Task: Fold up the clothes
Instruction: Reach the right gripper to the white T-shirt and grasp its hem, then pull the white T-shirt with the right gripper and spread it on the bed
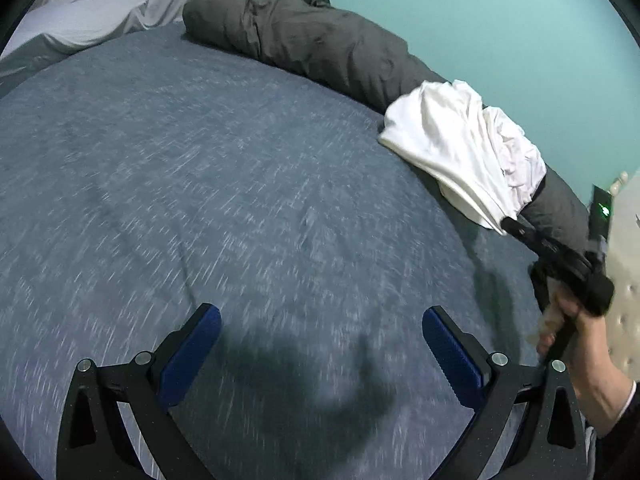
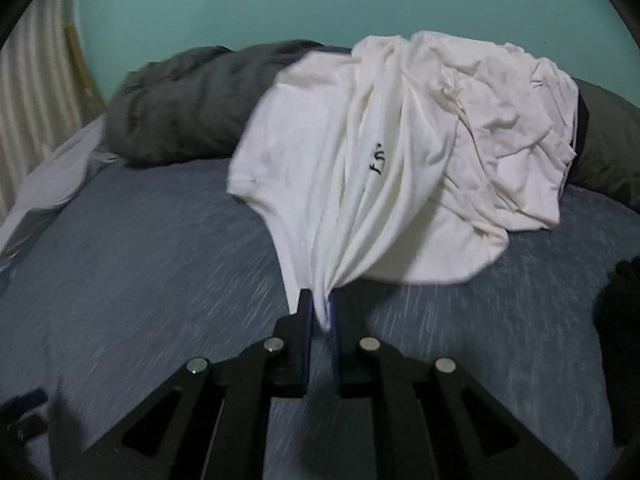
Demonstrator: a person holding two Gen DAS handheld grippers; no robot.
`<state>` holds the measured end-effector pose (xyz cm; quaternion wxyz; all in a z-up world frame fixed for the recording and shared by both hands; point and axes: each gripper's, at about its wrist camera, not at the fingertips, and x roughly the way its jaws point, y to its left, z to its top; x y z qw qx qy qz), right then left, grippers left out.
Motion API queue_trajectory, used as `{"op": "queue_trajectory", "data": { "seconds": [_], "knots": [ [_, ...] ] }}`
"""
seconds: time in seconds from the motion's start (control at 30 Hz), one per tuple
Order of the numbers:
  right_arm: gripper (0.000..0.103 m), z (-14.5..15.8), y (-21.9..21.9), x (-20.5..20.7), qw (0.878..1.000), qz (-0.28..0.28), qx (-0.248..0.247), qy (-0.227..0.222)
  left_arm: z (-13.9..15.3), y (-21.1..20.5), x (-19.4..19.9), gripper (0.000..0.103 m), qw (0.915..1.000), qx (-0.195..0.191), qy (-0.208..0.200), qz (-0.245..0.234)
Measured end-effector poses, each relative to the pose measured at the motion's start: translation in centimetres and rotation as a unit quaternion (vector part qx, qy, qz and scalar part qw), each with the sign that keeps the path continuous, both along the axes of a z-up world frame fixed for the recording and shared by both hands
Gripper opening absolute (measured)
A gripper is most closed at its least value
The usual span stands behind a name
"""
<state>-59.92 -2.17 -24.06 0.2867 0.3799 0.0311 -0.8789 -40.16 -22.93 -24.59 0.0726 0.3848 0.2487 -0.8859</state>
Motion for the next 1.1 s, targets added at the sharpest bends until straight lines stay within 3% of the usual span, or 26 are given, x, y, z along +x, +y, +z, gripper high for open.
{"op": "queue_trajectory", "data": {
  "seconds": [0.2,0.57,0.97,1.1],
  "knots": [
    [0.007,1.4,3.4,8.3,0.999,0.03,-0.031,-0.012,1.2,2.5,5.4,0.103,0.9997,-0.019,0.016,-0.006],
    [0.007,5.0,10.2,20.3,0.997,0.014,-0.077,-0.003,2.0,6.9,16.4,0.103,0.999,-0.009,0.031,-0.029],
    [0.007,11.6,17.0,37.5,0.988,0.005,-0.156,-0.01,9.2,8.8,28.6,0.103,0.9961,-0.021,0.061,-0.06],
    [0.007,13.0,18.4,42.2,0.989,0.026,-0.149,-0.006,9.0,9.6,30.8,0.103,0.9957,-0.018,0.067,-0.061]
  ]
}}
